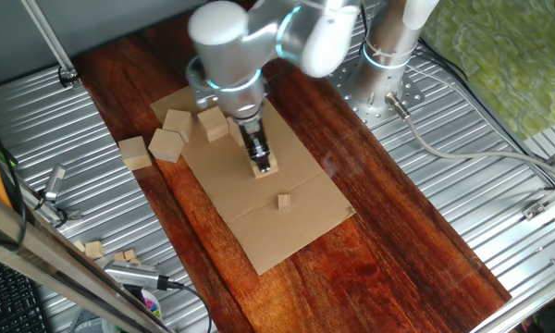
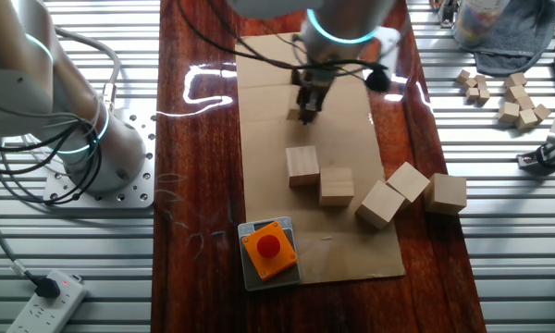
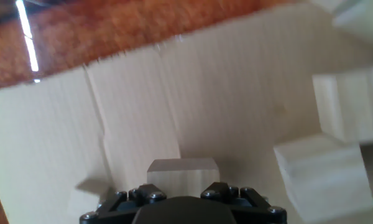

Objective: Stack the blocks into a pyramid shape

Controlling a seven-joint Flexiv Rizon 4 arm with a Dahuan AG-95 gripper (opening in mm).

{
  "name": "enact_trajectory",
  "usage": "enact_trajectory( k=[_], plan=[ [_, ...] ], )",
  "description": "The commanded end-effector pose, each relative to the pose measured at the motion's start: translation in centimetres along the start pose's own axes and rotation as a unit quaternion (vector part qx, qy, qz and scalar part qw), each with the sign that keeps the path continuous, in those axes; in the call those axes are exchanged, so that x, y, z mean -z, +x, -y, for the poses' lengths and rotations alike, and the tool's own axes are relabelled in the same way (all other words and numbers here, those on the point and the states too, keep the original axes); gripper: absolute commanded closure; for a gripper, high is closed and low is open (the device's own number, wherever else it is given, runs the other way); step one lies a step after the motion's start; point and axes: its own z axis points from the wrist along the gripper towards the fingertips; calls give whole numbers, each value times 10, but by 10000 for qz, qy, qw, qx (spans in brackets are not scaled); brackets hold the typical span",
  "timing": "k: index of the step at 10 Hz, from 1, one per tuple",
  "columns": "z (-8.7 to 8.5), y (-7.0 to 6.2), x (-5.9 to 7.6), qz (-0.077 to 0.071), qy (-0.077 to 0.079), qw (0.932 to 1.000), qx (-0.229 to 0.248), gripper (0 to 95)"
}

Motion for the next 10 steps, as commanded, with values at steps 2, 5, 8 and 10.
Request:
enact_trajectory(
  k=[2, 5, 8, 10],
  plan=[
    [10, 16, -5, 27, -42, 9998, 183, 950],
    [20, 23, -9, 49, -15, 9988, 486, 950],
    [23, 26, -11, 59, 287, 9963, 803, 950],
    [29, 30, -15, 150, 381, 9941, 1003, 950]
  ],
)
